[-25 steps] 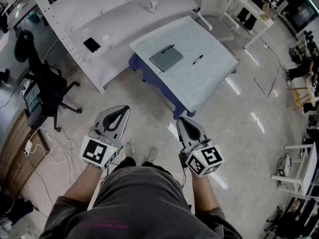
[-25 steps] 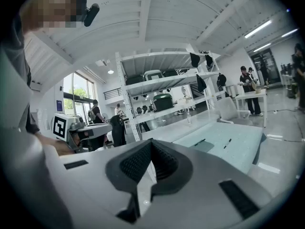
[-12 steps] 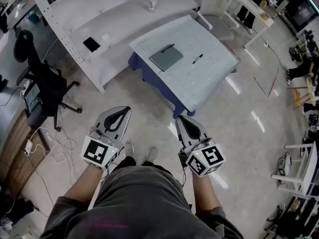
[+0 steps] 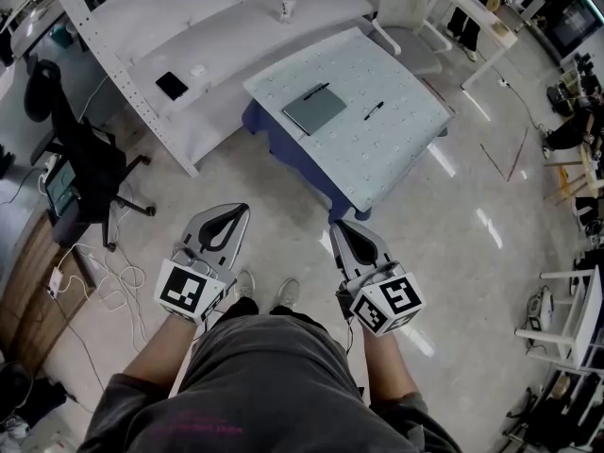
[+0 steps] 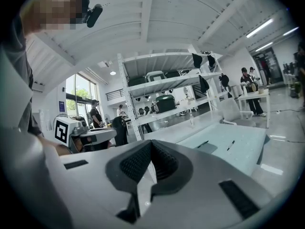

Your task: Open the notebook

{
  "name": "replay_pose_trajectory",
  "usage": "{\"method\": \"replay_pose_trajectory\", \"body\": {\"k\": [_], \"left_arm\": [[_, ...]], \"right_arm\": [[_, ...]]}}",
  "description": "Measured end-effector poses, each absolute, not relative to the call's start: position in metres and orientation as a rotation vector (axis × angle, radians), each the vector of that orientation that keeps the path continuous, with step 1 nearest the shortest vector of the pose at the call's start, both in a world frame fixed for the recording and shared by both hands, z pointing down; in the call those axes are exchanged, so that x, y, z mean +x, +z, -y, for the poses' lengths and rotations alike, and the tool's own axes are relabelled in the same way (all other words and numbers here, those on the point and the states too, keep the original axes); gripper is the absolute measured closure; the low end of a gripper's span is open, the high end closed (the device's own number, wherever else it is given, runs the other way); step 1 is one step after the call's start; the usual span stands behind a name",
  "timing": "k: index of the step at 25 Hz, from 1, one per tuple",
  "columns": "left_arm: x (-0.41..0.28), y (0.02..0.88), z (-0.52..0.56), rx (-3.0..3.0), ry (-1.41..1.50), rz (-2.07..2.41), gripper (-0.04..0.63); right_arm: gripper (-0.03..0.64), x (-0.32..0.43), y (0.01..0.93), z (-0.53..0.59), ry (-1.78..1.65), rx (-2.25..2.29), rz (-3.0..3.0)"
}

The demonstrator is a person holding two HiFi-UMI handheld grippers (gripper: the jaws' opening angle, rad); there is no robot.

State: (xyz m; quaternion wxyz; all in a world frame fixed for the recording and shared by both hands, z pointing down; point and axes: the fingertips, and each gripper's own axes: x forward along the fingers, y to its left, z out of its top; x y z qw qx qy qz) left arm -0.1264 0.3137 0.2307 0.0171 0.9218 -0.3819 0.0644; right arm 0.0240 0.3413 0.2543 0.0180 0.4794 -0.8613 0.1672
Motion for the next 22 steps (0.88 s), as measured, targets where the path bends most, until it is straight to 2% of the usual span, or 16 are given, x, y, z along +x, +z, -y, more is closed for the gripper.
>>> {"method": "replay_pose_trajectory", "body": {"k": [22], "left_arm": [[-0.1211, 0.2348, -0.3038, 2.865, 0.211, 1.194, 0.589]], "right_arm": [[0.614, 0.0259, 0.2635, -0.3321, 0.544, 1.482, 2.664]]}}
